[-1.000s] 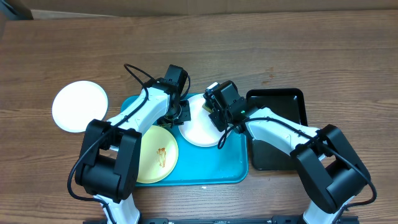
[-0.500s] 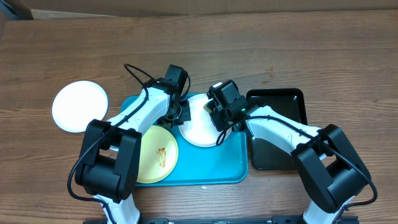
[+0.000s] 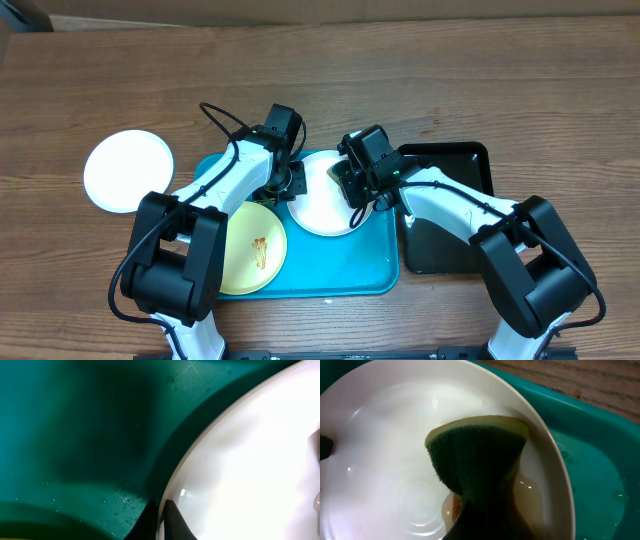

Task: Clean dirty plates on tray and stack at the side
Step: 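Scrub the white plate surface with the sponge in right gripper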

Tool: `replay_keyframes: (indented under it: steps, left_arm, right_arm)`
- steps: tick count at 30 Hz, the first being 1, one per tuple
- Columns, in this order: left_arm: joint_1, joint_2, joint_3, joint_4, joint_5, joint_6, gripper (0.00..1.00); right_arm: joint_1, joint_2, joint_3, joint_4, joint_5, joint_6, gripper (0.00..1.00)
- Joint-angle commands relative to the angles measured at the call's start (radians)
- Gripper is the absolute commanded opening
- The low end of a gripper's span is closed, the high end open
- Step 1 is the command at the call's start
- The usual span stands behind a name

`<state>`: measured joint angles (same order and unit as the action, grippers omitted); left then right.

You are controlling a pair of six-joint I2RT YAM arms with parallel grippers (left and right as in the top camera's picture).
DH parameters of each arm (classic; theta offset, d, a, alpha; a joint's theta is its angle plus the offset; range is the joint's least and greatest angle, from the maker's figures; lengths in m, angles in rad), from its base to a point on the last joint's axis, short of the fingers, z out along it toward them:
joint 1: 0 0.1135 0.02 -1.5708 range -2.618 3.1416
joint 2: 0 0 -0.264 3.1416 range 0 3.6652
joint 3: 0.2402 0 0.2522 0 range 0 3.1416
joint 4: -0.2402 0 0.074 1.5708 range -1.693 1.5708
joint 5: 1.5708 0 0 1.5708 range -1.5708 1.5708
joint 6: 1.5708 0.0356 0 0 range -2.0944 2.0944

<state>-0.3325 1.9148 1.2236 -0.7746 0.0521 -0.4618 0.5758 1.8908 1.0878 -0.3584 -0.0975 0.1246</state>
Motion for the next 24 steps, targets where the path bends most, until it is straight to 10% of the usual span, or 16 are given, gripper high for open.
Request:
replay_keyframes:
  steps: [1, 11, 24]
  left_arm:
    - [0.002, 0.01, -0.011, 0.0, -0.026, -0.01, 0.04]
    - [0.002, 0.01, -0.011, -0.003, -0.026, -0.01, 0.04]
    - [0.002, 0.01, -0.011, -0.002, -0.009, -0.01, 0.04]
  right_arm:
    - [0.007, 0.058, -0.008, -0.007, -0.07, 0.107, 0.04]
    - [-0.009, 0.045, 0.021, 0.119, -0.283, 0.194, 0.04]
    - [-0.094, -0.093, 0.091, -0.129, -0.293, 0.19, 0.04]
